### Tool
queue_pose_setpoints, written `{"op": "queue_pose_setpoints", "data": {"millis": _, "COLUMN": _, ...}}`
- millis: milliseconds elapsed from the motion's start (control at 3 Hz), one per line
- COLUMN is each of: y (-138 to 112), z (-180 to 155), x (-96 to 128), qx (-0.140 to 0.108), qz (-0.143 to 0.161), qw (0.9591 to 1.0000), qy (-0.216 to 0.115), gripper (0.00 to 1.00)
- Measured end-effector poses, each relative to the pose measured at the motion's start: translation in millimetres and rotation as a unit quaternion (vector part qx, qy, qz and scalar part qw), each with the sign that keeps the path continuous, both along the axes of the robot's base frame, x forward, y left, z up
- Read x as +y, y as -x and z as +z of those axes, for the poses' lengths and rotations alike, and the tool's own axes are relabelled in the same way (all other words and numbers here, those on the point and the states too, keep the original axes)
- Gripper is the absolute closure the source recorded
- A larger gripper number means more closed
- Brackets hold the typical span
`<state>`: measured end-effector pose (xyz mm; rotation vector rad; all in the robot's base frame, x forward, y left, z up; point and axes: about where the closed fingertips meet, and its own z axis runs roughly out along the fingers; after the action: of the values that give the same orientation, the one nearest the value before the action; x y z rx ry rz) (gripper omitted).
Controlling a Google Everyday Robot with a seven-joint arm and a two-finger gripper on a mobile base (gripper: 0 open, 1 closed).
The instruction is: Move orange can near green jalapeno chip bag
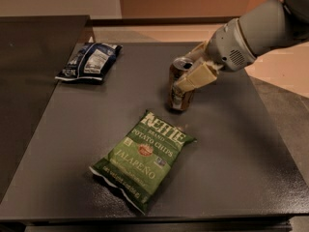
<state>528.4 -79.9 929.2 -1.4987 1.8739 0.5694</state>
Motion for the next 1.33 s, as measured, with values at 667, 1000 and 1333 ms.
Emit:
{"op": "queue_pose_setpoints", "data": {"millis": 667, "y": 16, "z": -23, "x": 13, "qx": -0.005, "qz": 0.009, "qw": 0.9999, "qy": 0.012, "gripper": 0.60}}
{"op": "queue_pose_setpoints", "data": {"millis": 1000, "y": 17, "z": -22, "x": 15, "qx": -0.006, "qz": 0.010, "qw": 0.9999, "qy": 0.012, "gripper": 0.36}}
{"op": "queue_pose_setpoints", "data": {"millis": 1333, "y": 18, "z": -22, "x": 17, "qx": -0.006, "qz": 0.012, "qw": 0.9998, "qy": 0.013, "gripper": 0.12}}
